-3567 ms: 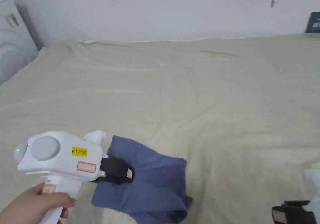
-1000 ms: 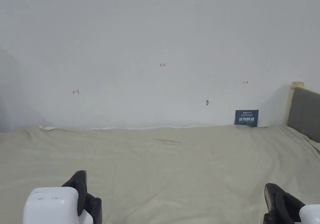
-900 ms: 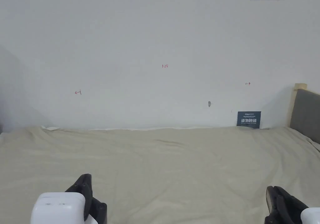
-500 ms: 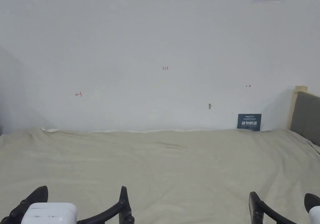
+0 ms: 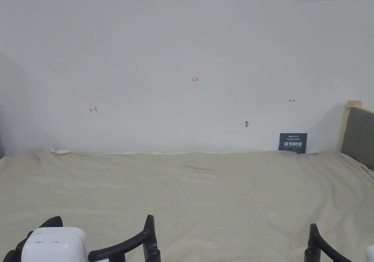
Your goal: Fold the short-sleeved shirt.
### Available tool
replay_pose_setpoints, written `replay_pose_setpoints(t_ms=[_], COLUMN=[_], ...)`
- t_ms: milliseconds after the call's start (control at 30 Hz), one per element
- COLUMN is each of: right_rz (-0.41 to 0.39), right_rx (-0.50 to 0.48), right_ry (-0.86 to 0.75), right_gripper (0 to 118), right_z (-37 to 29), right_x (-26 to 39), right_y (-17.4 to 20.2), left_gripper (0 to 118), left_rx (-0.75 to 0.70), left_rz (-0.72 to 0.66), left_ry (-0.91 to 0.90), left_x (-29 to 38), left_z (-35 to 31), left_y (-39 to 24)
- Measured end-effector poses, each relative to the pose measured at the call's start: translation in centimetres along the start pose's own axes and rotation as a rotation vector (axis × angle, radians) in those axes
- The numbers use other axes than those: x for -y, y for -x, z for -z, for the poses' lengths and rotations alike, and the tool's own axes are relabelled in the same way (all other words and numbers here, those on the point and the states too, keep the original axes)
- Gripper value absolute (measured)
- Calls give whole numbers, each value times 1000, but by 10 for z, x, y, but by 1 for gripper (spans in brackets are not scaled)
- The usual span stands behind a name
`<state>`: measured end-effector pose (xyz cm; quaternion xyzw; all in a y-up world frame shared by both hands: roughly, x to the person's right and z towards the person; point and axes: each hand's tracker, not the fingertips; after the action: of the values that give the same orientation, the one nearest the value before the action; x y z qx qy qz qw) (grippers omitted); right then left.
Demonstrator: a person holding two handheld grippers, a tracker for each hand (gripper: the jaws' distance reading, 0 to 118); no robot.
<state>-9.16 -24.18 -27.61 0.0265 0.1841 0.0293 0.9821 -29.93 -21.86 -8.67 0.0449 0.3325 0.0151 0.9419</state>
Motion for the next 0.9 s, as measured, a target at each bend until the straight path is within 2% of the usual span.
replay_pose_setpoints(t_ms=[133, 233, 300, 367, 400, 433, 500, 600, 700, 800, 900], right_rz=[25, 86, 49, -31, -48, -52, -5, -7, -47, -23, -22], right_rx=[8, -119, -120, -111, -137, -186, -250, -272, -288, -351, -358], right_ry=[21, 80, 101, 113, 125, 141, 147, 191, 237, 229, 223], right_gripper=[93, 93, 93, 93, 93, 93, 93, 93, 93, 93, 93], right_z=[-5, -3, 1, 2, 3, 3, 1, -4, -8, -13, -17], right_x=[-2, -4, -5, -3, -2, -2, -2, -10, -17, -19, -19], right_y=[3, -2, 4, 10, 12, 12, 13, 20, 31, 32, 34], left_gripper=[118, 118, 118, 118, 118, 118, 118, 118, 118, 118, 118], left_rx=[-14, -23, -24, -30, -32, -32, -34, -46, -47, -51, -53], left_rz=[46, 64, 64, 65, 66, 67, 71, 83, 79, 83, 89], left_ry=[18, 21, 24, 31, 35, 38, 45, 55, 62, 60, 63], left_x=[4, 7, 7, 8, 9, 9, 11, 13, 13, 13, 12], left_z=[2, 2, 3, 4, 5, 5, 6, 6, 7, 7, 8], left_y=[-2, -2, -2, -2, -2, -2, -1, -1, 0, 0, 0])
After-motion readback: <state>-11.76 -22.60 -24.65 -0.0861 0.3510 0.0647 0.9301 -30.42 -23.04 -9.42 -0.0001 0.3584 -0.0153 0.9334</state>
